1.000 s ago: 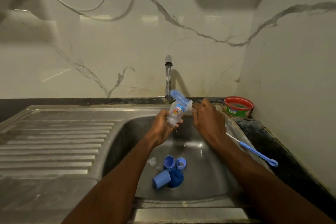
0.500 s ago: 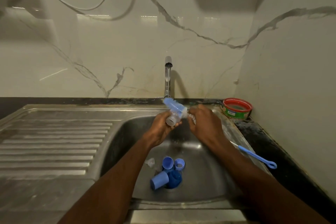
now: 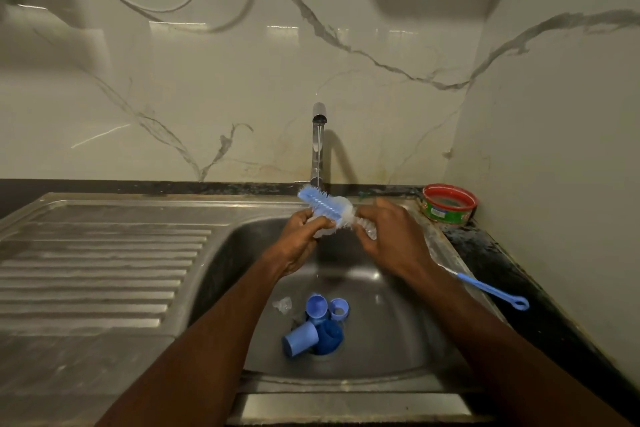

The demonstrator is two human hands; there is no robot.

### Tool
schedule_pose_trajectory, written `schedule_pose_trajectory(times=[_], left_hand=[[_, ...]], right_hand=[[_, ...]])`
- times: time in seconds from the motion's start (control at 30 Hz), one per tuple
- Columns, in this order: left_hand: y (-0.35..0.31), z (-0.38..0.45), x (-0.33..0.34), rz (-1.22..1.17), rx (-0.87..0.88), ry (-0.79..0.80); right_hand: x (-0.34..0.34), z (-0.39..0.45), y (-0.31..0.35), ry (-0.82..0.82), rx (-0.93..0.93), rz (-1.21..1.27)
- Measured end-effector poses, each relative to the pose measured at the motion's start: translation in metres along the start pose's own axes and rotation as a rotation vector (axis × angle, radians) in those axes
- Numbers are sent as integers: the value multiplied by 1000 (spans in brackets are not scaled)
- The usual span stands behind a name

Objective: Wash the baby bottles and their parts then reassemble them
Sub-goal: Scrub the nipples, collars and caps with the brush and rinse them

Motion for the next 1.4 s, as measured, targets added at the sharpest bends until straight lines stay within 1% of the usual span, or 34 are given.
schedule_pose_trajectory(times=[0.1, 0.2, 0.27, 0.4, 0.47, 0.5, 0.57, 0.63, 0.7, 0.77, 0.8, 0.87, 0.97, 1.0, 1.03, 1.1, 1.17, 1.23, 1.33, 1.4], left_hand=[[2, -1, 10, -52, -61, 8], [2, 0, 18, -118, -77, -3], [0, 1, 19, -175, -72, -1], [-5, -4, 14, -351, -66, 2], [-6, -5, 11, -449, -78, -26], [-6, -4, 10, -467, -83, -25], [-6, -3, 12, -438, -113, -44], [-5, -3, 12, -391, -136, -103], [-5, 0, 7, -287, -106, -179], [-5, 4, 1, -163, -64, -264], [-3, 5, -2, -163, -75, -296], [0, 4, -3, -183, -86, -328], [4, 4, 1, -182, -109, -326], [5, 4, 4, -203, -123, -315], [4, 4, 7, -228, -141, -303], [3, 1, 12, -312, -188, -288], [4, 2, 10, -310, -190, -286], [3, 2, 6, -275, -142, -268], [4, 2, 9, -362, -187, -244], [4, 3, 9, -341, -182, -256]], right_hand=[[-5, 3, -6, -82, 95, -77], [-10, 5, -3, -127, 129, -117], [-9, 3, -1, -88, 109, -76], [0, -3, 4, 32, -8, 28], [2, -1, 5, 24, -15, -27], [1, 2, 3, -9, 20, -60], [-2, 9, 0, -83, 109, -120], [-3, 11, -3, -106, 130, -117], [2, 7, -1, -51, 85, -40], [9, -1, 6, 50, 8, 36], [12, -4, 10, 81, -24, 42], [12, -4, 11, 43, -24, -2], [1, 7, 4, -84, 121, -58], [0, 8, 2, -95, 149, -58], [2, 8, 2, -78, 145, -53], [12, 2, 9, 30, 74, -8], [19, -6, 14, 109, 12, 29], [13, -4, 10, 54, 45, 16], [-1, 3, 3, -70, 156, -65], [-2, 2, 5, -80, 170, -73]])
Point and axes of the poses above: each hand's wrist, its own z-axis towards the middle knuckle, its own x-axis out of the palm, y = z × x, the point moved 5 cm from there along z, towards the middle knuckle, and after that the axes turned 8 degrees about z, right-handed, at the moved point
